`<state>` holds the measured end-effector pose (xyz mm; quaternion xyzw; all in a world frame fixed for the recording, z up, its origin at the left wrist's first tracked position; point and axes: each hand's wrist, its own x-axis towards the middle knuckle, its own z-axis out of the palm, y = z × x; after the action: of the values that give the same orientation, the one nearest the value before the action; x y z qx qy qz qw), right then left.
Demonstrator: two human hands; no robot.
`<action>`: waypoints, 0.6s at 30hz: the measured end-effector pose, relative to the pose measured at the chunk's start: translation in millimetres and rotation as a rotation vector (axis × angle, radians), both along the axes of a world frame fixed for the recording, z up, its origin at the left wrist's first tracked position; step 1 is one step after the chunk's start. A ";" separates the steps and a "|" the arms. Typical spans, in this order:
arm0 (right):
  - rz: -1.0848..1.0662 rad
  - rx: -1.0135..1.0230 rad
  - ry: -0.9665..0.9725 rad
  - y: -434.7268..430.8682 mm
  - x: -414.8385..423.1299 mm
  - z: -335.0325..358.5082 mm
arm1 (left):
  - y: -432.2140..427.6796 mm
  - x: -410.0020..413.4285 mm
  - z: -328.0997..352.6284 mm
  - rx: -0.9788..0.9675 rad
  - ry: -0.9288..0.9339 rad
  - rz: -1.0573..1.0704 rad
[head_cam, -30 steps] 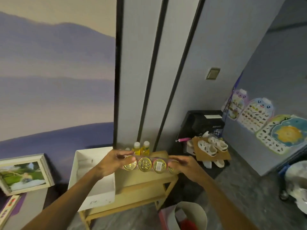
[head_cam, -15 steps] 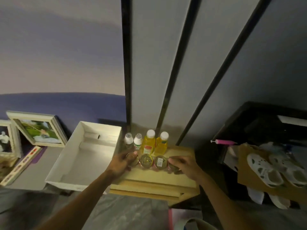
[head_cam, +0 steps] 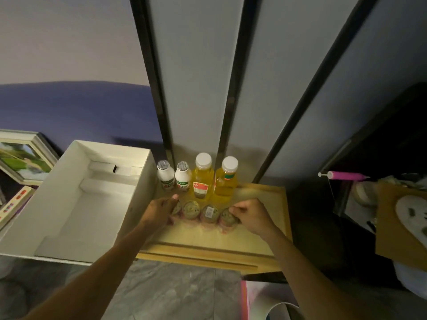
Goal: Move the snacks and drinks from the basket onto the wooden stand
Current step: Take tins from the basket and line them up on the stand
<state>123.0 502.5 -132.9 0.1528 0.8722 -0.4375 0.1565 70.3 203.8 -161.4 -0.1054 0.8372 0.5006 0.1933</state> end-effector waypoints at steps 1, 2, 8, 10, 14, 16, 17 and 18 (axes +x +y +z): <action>0.005 0.020 0.020 -1.2 -0.9 -0.1 | -1.9 1.1 -0.8 -0.016 0.001 -0.016; 0.020 0.039 0.037 -2.4 -0.5 0.5 | -3.5 1.6 -0.8 -0.029 0.004 -0.036; 0.053 0.133 0.116 -11.8 17.3 15.5 | -0.8 2.1 31.9 -0.313 0.163 -0.225; 0.037 0.147 0.144 -13.0 25.5 40.8 | -0.9 3.8 57.7 -0.367 0.222 -0.329; -0.022 0.300 0.166 -5.9 32.5 145.0 | 0.4 4.6 145.6 -0.439 0.392 -0.410; -0.036 0.332 0.133 -1.0 35.6 211.8 | -2.3 1.2 203.1 -0.501 0.461 -0.460; -0.027 0.343 0.127 -0.3 38.1 246.6 | -4.7 -1.5 233.9 -0.509 0.484 -0.494; -0.029 0.354 0.137 -0.4 41.2 282.7 | -7.2 -4.8 268.8 -0.509 0.503 -0.521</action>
<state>164.2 502.1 149.8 0.1603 0.9419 -0.2888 0.0613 65.5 196.5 107.5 0.1898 0.9534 0.2232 0.0712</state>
